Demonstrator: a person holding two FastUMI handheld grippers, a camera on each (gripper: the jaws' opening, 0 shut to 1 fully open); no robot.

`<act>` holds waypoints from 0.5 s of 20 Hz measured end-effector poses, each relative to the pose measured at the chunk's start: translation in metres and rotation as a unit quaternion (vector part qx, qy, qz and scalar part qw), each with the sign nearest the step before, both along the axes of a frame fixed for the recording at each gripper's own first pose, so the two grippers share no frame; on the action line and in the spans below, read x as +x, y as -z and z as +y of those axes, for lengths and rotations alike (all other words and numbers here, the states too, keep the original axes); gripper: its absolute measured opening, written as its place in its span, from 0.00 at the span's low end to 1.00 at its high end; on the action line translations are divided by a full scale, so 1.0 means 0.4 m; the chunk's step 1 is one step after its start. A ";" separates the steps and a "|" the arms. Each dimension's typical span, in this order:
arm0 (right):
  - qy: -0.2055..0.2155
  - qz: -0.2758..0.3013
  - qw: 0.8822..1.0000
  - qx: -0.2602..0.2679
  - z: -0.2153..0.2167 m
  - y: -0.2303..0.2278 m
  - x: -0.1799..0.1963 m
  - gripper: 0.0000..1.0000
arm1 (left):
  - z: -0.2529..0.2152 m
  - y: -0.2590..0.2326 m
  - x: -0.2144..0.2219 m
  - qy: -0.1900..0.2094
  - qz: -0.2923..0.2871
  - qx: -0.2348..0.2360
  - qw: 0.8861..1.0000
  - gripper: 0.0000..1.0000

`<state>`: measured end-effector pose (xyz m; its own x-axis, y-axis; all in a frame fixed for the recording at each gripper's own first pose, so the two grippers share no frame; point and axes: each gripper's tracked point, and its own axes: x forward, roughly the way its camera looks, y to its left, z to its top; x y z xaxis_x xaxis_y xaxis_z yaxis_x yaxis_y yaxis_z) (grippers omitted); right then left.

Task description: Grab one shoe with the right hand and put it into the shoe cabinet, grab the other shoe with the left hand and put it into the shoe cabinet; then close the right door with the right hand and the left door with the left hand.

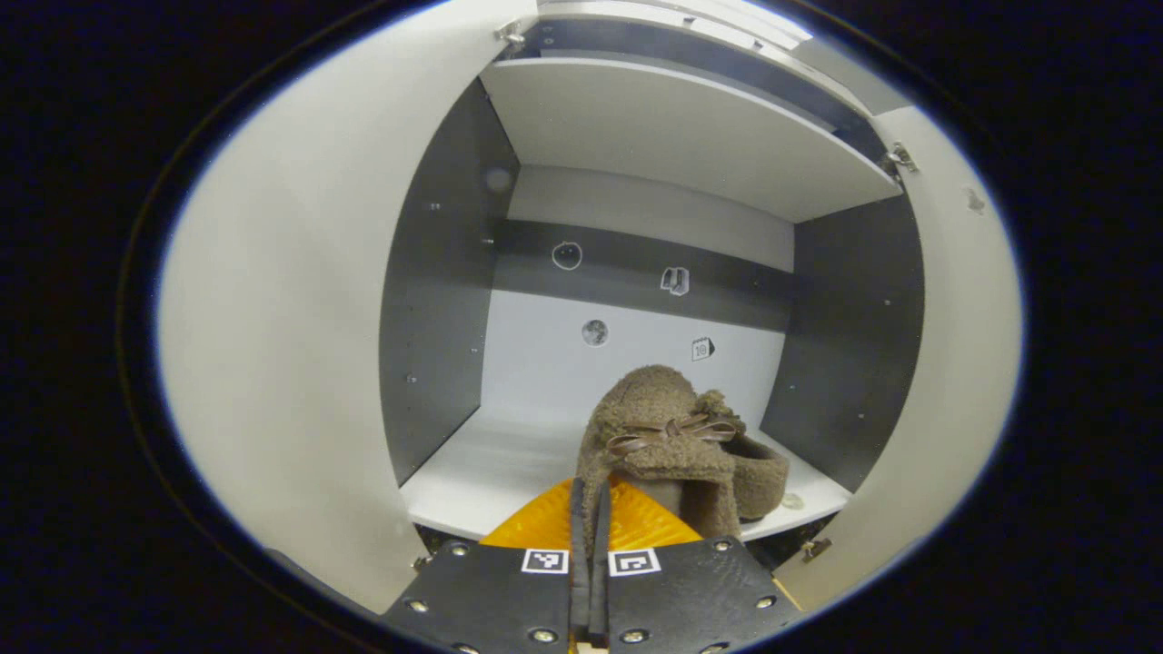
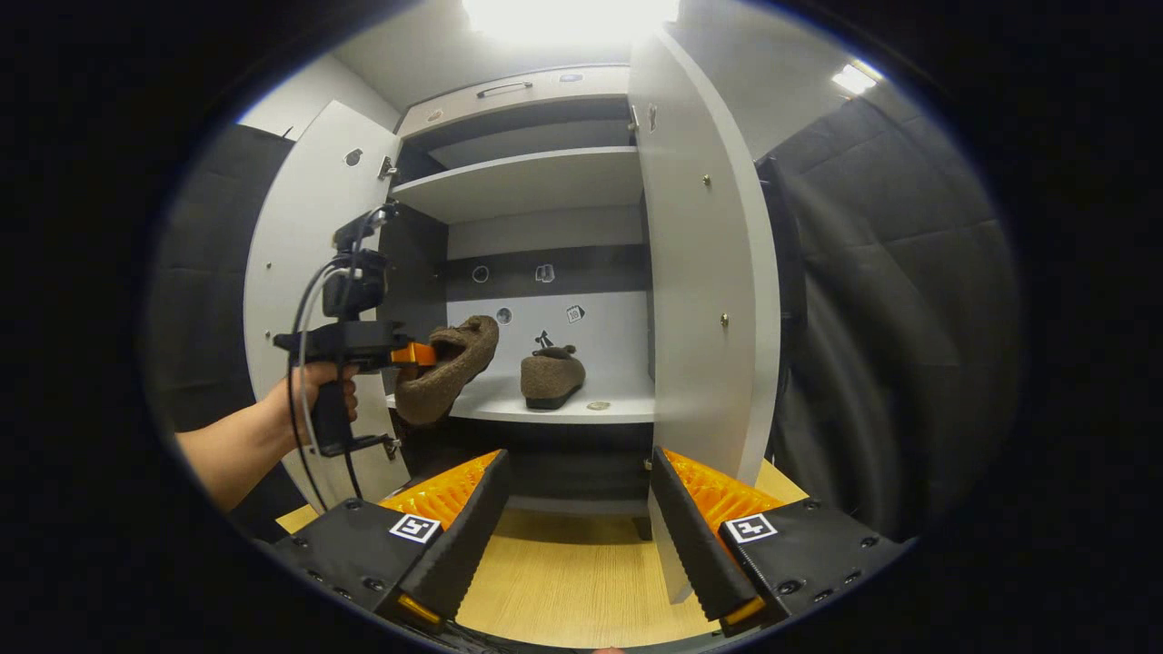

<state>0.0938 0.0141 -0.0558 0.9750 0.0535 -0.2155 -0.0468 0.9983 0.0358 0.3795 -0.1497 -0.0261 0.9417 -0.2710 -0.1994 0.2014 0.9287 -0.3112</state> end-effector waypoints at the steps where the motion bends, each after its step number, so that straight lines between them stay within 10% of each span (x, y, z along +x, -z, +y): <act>1: 0.003 0.001 1.000 -0.001 -0.001 0.002 0.000 0.96 | -0.010 0.002 0.038 0.001 0.010 -0.003 1.000 0.01; 10: 0.036 0.013 0.999 -0.006 -0.026 0.029 0.002 0.98 | -0.067 0.089 0.262 0.003 0.103 0.057 0.993 0.01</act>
